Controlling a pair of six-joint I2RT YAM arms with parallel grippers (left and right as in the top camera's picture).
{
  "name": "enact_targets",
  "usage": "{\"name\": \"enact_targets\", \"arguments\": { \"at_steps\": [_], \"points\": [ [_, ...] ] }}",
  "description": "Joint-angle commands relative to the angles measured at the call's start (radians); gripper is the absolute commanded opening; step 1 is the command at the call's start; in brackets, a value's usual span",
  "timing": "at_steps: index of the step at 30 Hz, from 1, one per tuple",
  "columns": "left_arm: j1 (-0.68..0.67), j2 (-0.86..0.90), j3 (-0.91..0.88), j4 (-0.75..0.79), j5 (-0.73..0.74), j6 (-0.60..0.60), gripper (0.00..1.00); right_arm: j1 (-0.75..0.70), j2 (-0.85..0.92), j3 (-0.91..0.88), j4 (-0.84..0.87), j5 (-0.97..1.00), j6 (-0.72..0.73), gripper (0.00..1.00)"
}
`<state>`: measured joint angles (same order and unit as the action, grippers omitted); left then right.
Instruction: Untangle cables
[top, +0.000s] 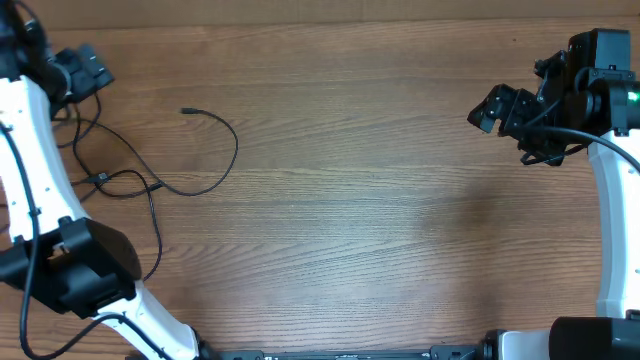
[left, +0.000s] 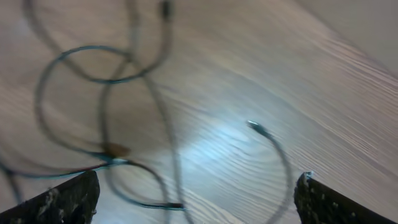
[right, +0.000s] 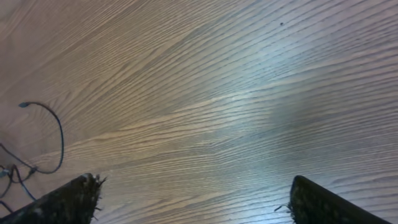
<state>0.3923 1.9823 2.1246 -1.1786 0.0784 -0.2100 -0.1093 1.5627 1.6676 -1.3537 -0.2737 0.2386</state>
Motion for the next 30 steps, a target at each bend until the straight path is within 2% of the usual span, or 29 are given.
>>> {"name": "enact_targets", "arguments": {
  "at_steps": [1, 6, 10, 17, 18, 19, 30],
  "points": [
    [-0.084, -0.135, -0.001, -0.002, 0.079, 0.088, 1.0, 0.003, -0.003, -0.003, 0.004, -0.013, -0.005, 0.93],
    [-0.221, -0.237, -0.001, 0.0, 0.079, 0.113, 1.0, 0.003, -0.016, 0.033, -0.035, -0.05, -0.008, 0.9],
    [-0.324, -0.306, -0.001, -0.004, 0.071, 0.173, 1.0, 0.003, -0.04, 0.147, -0.128, -0.056, -0.055, 0.86],
    [-0.399, -0.337, -0.001, -0.006, 0.07, 0.174, 1.0, 0.003, -0.111, 0.369, -0.257, 0.054, -0.065, 0.85],
    [-0.4, -0.335, -0.002, -0.006, 0.071, 0.174, 1.0, 0.003, -0.128, 0.406, -0.279, 0.066, -0.065, 0.87],
    [-0.399, -0.33, -0.002, -0.006, 0.072, 0.173, 1.0, 0.003, -0.142, 0.43, -0.291, 0.068, -0.065, 1.0],
    [-0.399, -0.308, -0.002, -0.002, 0.076, 0.147, 1.0, 0.003, -0.301, 0.473, -0.295, 0.068, -0.064, 1.0]
  ]
}}
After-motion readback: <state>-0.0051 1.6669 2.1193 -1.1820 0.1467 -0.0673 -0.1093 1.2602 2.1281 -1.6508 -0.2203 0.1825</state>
